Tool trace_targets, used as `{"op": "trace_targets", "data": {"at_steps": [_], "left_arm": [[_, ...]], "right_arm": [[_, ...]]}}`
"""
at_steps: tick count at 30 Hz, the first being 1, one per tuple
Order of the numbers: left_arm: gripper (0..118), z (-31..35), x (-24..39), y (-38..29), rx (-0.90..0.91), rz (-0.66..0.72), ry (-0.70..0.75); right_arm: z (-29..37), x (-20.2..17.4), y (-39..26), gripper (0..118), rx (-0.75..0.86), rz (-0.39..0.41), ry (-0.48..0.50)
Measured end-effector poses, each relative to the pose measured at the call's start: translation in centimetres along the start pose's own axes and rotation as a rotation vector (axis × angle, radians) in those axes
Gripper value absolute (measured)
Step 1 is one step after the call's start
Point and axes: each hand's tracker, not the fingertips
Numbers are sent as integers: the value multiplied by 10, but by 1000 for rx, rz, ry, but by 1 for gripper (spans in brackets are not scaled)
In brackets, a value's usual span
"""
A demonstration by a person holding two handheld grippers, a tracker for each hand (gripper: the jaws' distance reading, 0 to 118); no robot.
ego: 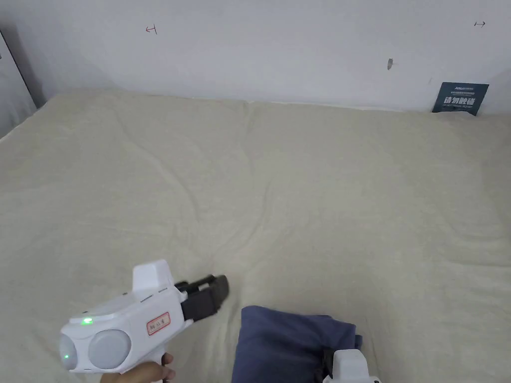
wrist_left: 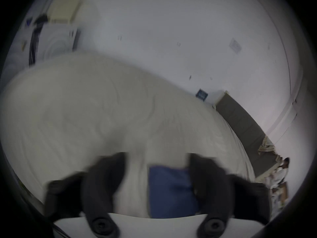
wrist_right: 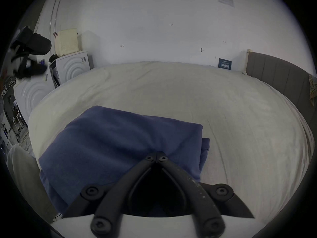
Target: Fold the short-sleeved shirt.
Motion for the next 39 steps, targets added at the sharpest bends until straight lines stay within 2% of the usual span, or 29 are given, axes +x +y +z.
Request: {"op": "trace_targets", "data": {"at_steps": [1,2,7,9,11,13,15,17,19,23,25,30,35,39], "left_arm": [[103,-10,-3,-3,-71,27,-17],[116,-19,-7,-8,-131,45,-37],[115,-66,-27,-26,-345,153,-92],[108,-84,-34,-31,-421,167,-132],[85,-94,-37,-36,-405,169,-122],[74,-104,-37,-39,-434,145,-128],[47,-113,-36,-41,-471,144,-143],[41,-113,-32,-42,-473,138,-168],[26,-115,-31,-42,-481,102,-160],[21,-107,-24,-41,-456,100,-156],[21,-100,-17,-37,-430,29,-150],[21,-76,-32,3,-369,-9,-137],[21,-43,-90,58,-316,-64,-24],[21,-13,-158,104,-254,-39,123]], "right_arm": [[1,0,-1,1,5,1,2],[2,-1,0,1,8,3,2],[2,1,1,1,8,10,11],[2,2,1,1,6,11,15],[1,3,3,1,3,20,22],[1,4,3,1,0,38,29],[2,4,5,1,-2,57,34],[2,5,6,1,-7,82,36],[2,6,10,2,-14,90,44],[9,5,24,1,-28,113,50],[17,4,36,2,11,134,63],[37,-3,79,2,133,134,67],[49,-16,124,2,228,107,62],[50,-29,158,2,264,69,27]]}}
